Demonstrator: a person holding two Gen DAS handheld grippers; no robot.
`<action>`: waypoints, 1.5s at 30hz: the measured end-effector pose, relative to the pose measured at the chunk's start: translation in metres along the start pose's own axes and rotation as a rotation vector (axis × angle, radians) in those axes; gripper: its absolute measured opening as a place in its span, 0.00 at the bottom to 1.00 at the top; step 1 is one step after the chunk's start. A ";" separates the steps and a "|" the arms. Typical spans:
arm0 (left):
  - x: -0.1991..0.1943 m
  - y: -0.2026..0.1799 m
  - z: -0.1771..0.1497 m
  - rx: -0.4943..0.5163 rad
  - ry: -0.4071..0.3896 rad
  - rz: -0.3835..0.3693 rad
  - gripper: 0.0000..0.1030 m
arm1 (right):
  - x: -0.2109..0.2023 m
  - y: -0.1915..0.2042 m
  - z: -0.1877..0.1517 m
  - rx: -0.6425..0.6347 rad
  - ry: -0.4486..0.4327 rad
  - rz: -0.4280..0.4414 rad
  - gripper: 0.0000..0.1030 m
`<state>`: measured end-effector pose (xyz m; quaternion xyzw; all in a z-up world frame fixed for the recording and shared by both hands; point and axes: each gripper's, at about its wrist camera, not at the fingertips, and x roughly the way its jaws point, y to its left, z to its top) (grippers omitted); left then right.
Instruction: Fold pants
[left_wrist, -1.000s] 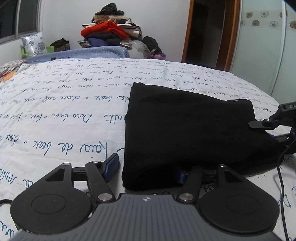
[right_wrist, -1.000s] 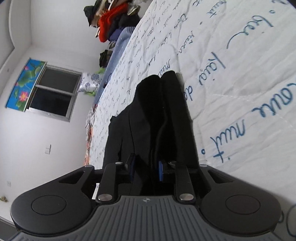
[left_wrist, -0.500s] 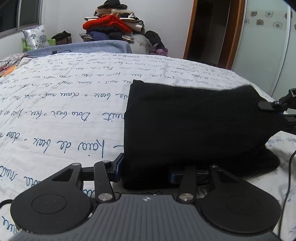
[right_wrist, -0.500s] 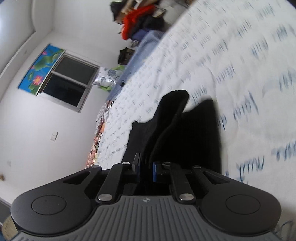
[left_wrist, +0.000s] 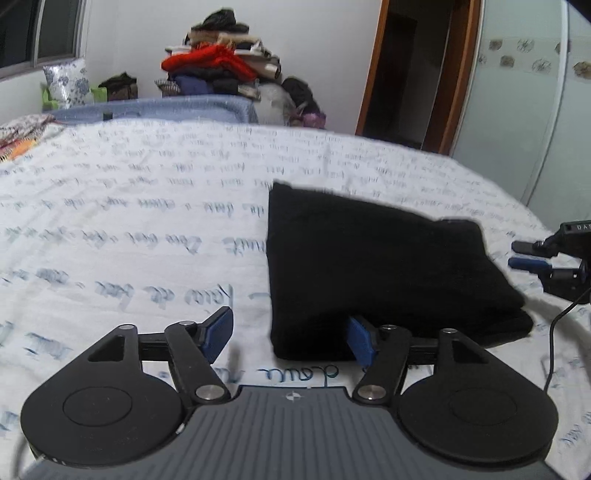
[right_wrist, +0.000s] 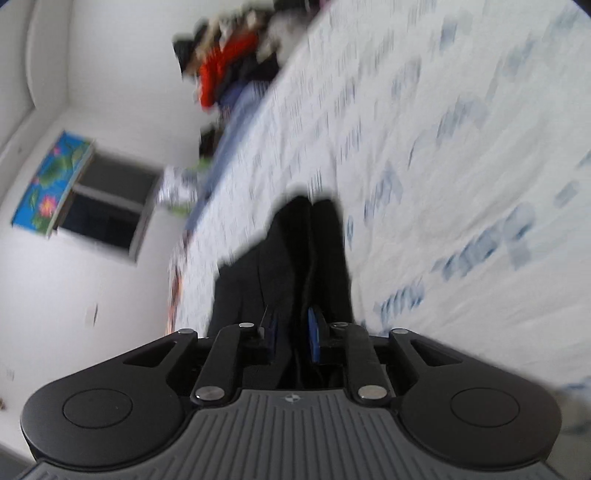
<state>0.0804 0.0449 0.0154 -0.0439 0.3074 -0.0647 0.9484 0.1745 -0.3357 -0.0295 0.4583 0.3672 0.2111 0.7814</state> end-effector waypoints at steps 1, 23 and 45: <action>-0.006 -0.001 0.005 0.008 -0.020 -0.006 0.68 | -0.008 0.007 0.001 -0.019 -0.042 0.002 0.18; 0.065 -0.058 0.020 0.155 0.030 -0.070 0.80 | 0.088 0.058 -0.024 -0.159 0.055 -0.044 0.32; 0.053 -0.051 -0.014 0.155 -0.009 -0.023 1.00 | 0.002 0.065 -0.067 -0.200 -0.127 0.008 0.77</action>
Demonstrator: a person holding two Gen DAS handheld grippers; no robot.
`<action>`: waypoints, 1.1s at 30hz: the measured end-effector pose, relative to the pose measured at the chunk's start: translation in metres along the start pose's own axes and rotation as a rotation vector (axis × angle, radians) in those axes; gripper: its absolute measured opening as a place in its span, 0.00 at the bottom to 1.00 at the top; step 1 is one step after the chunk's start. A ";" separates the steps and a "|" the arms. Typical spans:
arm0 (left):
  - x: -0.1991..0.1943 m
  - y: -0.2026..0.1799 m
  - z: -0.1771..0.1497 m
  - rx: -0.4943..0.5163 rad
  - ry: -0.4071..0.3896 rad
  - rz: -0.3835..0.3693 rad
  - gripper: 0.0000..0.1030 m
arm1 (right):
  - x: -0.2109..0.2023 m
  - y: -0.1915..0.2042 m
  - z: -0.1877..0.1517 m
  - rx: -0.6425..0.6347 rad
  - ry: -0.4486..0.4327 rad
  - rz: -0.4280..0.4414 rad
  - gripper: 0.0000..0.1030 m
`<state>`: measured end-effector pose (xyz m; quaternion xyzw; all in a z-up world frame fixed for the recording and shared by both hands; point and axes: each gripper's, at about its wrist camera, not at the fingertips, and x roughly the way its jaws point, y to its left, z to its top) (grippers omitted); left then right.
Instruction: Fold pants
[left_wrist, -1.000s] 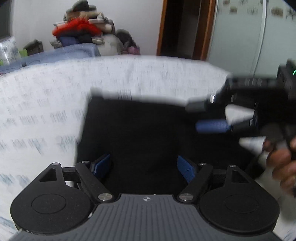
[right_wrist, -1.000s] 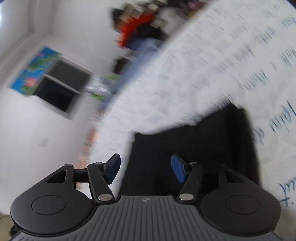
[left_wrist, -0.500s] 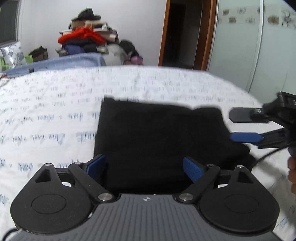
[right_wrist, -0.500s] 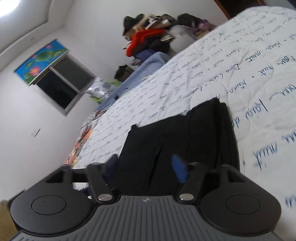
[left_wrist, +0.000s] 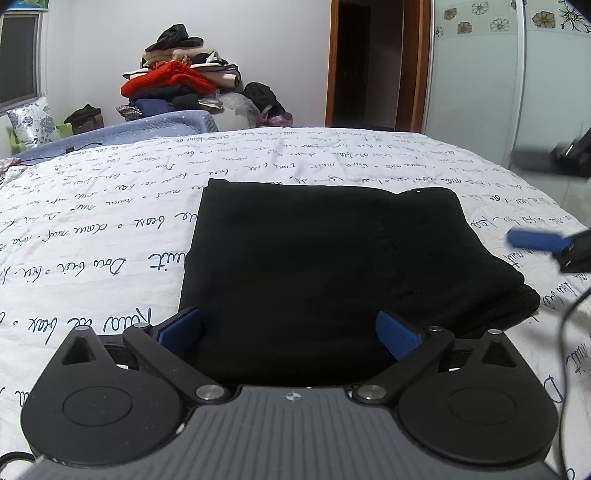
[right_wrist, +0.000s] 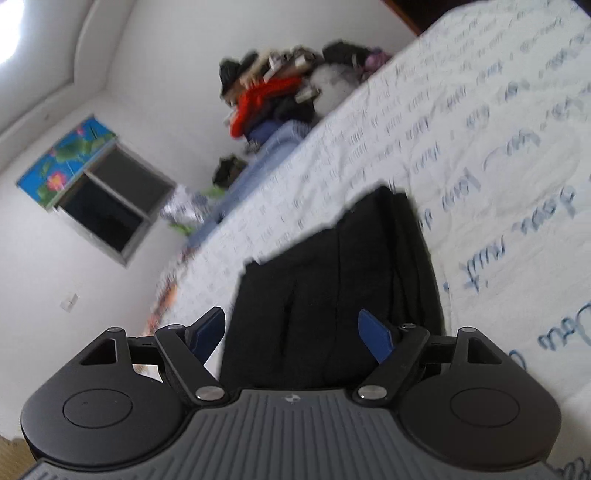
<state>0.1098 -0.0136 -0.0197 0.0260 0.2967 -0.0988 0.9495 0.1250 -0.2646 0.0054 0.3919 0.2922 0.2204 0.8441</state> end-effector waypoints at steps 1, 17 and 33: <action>0.000 0.000 0.000 0.001 0.000 0.001 1.00 | -0.005 0.001 0.002 0.010 -0.011 0.009 0.77; -0.012 0.003 0.003 -0.015 -0.011 0.012 1.00 | 0.025 0.010 -0.018 -0.087 0.127 -0.078 0.77; -0.031 0.118 -0.012 -0.796 0.171 -0.314 0.95 | -0.039 -0.063 -0.022 0.520 0.044 0.188 0.78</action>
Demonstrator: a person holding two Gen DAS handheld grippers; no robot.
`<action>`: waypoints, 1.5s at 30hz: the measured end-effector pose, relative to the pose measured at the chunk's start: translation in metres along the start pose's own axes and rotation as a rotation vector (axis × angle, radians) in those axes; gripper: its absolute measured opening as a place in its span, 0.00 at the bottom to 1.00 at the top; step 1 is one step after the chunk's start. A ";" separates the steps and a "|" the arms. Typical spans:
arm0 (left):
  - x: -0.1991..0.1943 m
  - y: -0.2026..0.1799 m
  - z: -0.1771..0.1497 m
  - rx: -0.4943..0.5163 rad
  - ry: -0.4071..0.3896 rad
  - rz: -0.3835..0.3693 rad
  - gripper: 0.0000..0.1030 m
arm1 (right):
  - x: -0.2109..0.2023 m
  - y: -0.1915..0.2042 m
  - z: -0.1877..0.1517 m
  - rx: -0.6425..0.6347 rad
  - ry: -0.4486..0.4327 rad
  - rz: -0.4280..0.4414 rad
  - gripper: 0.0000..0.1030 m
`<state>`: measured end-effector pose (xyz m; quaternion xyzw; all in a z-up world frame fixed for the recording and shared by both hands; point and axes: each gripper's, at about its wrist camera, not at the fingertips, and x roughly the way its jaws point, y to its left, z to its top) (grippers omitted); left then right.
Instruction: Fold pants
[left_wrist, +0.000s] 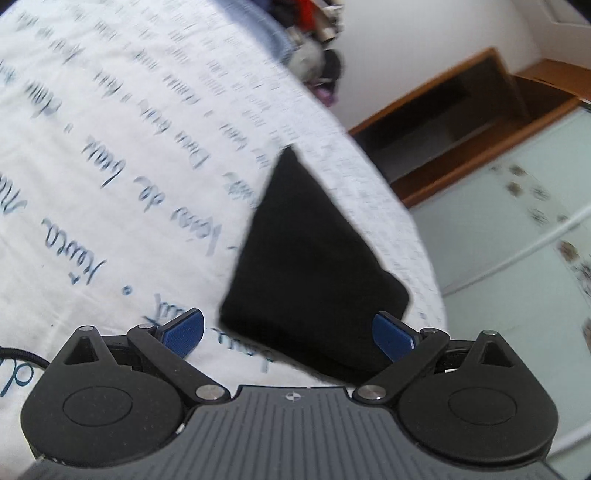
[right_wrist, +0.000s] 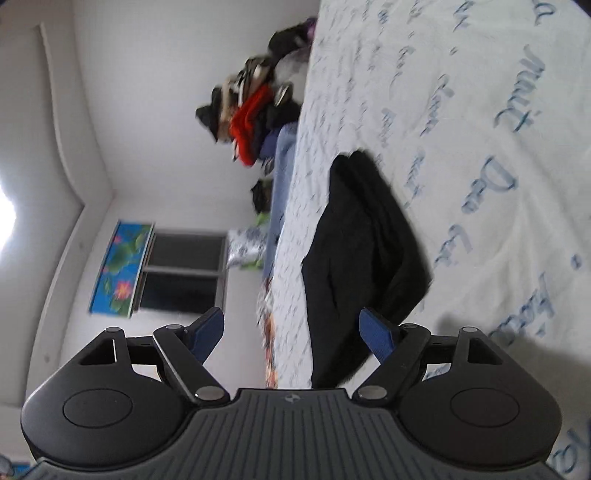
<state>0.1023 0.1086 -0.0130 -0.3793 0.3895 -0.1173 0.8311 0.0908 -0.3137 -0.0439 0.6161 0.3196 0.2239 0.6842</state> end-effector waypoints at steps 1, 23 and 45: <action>0.003 0.002 0.000 -0.010 0.005 0.001 0.95 | 0.005 0.002 0.001 -0.005 0.013 -0.014 0.78; 0.020 -0.011 -0.005 0.082 -0.034 0.037 0.98 | 0.081 0.013 0.001 -0.243 0.036 -0.358 0.12; 0.012 -0.023 -0.003 0.120 -0.011 0.157 0.70 | 0.053 -0.010 0.019 -0.221 0.030 -0.283 0.15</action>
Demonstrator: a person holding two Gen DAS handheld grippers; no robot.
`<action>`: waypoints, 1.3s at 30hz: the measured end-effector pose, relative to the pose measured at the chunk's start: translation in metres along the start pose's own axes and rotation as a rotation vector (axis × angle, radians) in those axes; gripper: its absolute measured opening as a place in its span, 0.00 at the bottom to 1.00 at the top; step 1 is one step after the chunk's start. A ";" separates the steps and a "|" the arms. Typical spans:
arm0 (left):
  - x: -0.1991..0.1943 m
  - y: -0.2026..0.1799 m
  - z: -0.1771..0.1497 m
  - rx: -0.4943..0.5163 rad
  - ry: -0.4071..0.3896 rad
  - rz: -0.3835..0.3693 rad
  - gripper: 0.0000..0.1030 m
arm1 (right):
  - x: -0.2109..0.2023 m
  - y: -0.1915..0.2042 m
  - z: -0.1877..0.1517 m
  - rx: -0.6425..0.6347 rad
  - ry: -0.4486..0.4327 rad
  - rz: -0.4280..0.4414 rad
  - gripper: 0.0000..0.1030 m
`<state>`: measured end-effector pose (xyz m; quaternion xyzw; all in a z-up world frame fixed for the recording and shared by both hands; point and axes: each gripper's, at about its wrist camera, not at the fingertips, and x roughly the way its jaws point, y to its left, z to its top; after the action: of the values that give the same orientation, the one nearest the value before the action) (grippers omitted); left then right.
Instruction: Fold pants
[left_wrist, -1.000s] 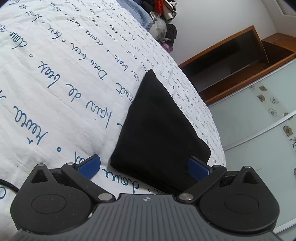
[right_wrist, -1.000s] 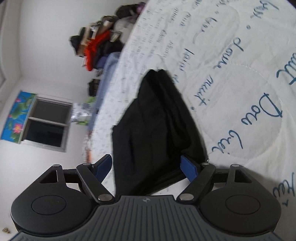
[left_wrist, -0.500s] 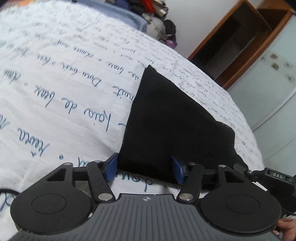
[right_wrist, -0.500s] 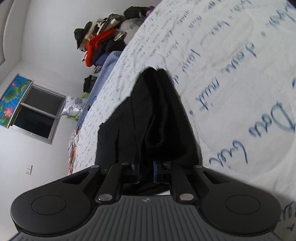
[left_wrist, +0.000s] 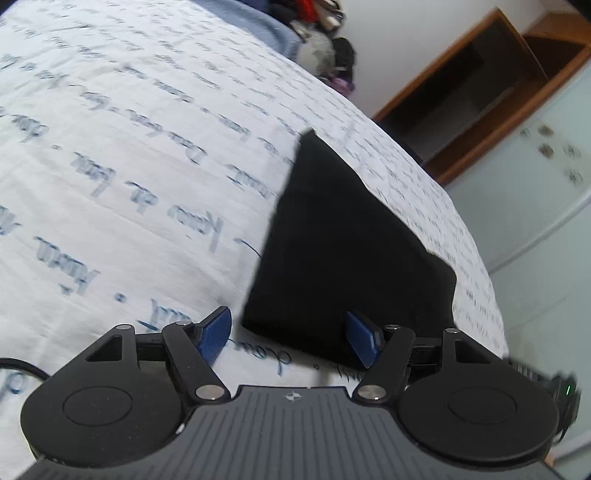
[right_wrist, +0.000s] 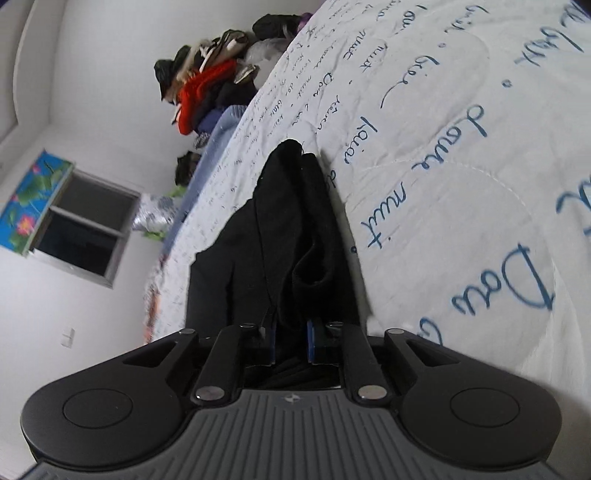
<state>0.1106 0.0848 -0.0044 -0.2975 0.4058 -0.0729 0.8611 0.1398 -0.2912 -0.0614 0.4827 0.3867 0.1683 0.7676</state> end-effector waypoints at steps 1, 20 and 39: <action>-0.006 0.002 0.005 -0.011 -0.013 0.005 0.70 | -0.005 0.000 0.001 0.023 0.005 0.000 0.17; 0.030 -0.008 0.018 0.128 0.042 0.008 0.69 | -0.002 0.024 0.009 -0.174 0.156 -0.043 0.57; 0.004 0.004 0.009 0.065 0.056 0.018 0.63 | -0.036 -0.004 0.021 -0.151 0.113 -0.057 0.15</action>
<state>0.1200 0.0907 -0.0048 -0.2638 0.4297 -0.0866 0.8592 0.1320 -0.3286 -0.0450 0.4020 0.4291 0.2023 0.7832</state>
